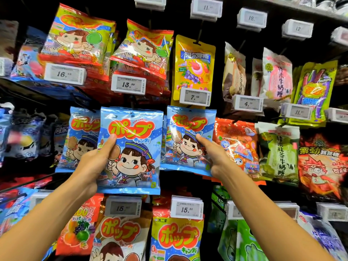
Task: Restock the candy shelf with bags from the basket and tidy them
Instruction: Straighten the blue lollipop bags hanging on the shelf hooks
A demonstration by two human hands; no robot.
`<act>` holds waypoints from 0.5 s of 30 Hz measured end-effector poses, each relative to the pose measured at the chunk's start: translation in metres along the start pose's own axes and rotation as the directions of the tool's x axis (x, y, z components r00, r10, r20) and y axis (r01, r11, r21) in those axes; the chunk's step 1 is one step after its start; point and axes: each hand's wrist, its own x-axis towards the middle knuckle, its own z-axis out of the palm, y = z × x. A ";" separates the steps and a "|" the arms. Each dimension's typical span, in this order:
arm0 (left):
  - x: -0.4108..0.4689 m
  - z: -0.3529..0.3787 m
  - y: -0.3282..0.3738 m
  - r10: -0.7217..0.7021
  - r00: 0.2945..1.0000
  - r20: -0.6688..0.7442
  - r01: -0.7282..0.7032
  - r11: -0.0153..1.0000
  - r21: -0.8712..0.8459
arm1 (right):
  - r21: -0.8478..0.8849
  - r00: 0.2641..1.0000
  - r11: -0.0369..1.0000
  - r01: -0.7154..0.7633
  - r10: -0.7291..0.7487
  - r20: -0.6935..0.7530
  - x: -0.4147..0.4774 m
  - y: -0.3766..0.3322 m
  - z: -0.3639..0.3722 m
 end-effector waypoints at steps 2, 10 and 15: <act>0.000 0.002 0.003 -0.002 1.000 0.014 0.002 1.000 -0.009 | -0.013 1.000 1.000 -0.004 0.004 -0.006 0.004 0.000 0.003; -0.005 0.028 0.004 -0.032 0.995 0.098 0.030 0.999 0.025 | -0.048 0.998 0.997 -0.066 0.067 0.003 0.012 0.007 0.006; -0.009 0.049 -0.002 -0.121 0.969 0.214 0.102 0.990 0.101 | -0.054 0.995 0.994 -0.092 0.093 0.026 0.013 0.019 0.004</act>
